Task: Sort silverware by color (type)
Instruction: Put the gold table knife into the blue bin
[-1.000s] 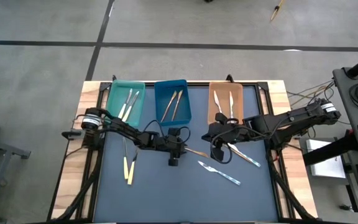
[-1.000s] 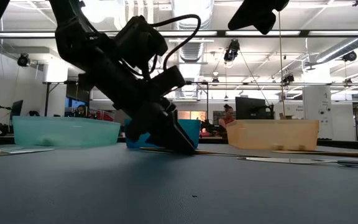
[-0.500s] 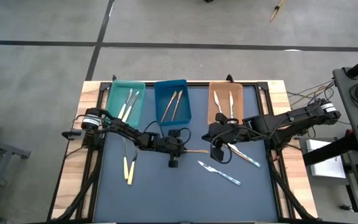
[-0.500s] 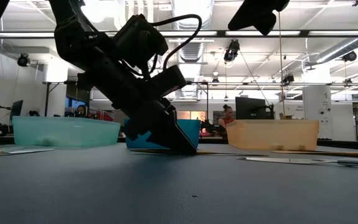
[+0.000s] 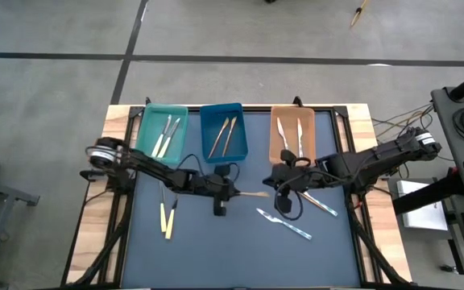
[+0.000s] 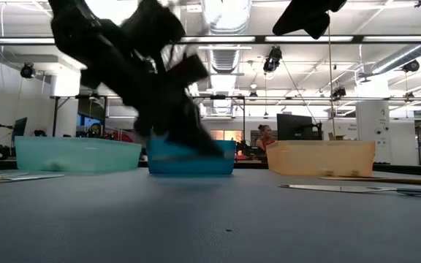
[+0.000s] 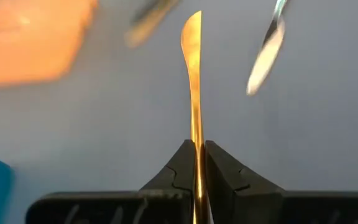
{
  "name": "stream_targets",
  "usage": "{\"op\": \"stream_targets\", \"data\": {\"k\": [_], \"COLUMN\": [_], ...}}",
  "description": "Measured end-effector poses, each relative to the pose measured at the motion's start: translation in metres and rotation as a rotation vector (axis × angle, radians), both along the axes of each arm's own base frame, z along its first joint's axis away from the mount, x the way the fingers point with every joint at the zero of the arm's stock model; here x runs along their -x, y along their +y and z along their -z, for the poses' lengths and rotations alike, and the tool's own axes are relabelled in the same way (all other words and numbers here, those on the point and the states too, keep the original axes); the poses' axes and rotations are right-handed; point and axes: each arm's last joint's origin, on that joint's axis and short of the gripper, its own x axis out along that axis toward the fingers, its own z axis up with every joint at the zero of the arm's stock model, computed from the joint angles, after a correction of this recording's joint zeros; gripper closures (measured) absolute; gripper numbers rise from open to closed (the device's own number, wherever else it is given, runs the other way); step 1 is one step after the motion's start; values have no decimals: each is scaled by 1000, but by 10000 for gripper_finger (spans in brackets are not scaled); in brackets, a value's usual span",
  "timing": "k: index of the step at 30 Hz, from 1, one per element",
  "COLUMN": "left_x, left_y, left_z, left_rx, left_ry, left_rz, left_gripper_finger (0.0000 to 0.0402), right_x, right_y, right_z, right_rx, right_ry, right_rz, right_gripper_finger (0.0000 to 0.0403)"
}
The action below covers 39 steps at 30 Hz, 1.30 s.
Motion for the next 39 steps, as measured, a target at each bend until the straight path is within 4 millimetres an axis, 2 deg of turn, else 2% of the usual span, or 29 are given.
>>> {"op": "stream_targets", "data": {"k": [5,9,14,19,25,32,35,39], "left_x": [23,48,76,94,98,88,85,81], "left_y": [1,3,3,3,2,-1,-2,-2], "left_z": [-27,-52,-79,-88,-97,-108,-112,-113], "left_rx": [19,61,153,187,243,310,316,316], "left_ry": [-146,-333,-615,-794,-905,-943,-954,-953], "left_rz": [7,10,116,184,244,297,308,309], "left_gripper_finger": [400,400,401,401,401,402,401,401], "right_x": [2,6,8,-4,-22,-44,-49,-49], "right_y": [5,4,3,7,12,19,22,21], "right_z": [0,-4,-13,-19,-17,-16,-17,-23], "right_rx": [4,17,55,118,177,253,258,236], "right_ry": [-2,-20,-73,-209,-391,-575,-636,-659], "right_rz": [-22,-37,-76,-138,-173,-200,-246,-235], "right_gripper_finger": [394,394,394,394,394,392,378,338]}}
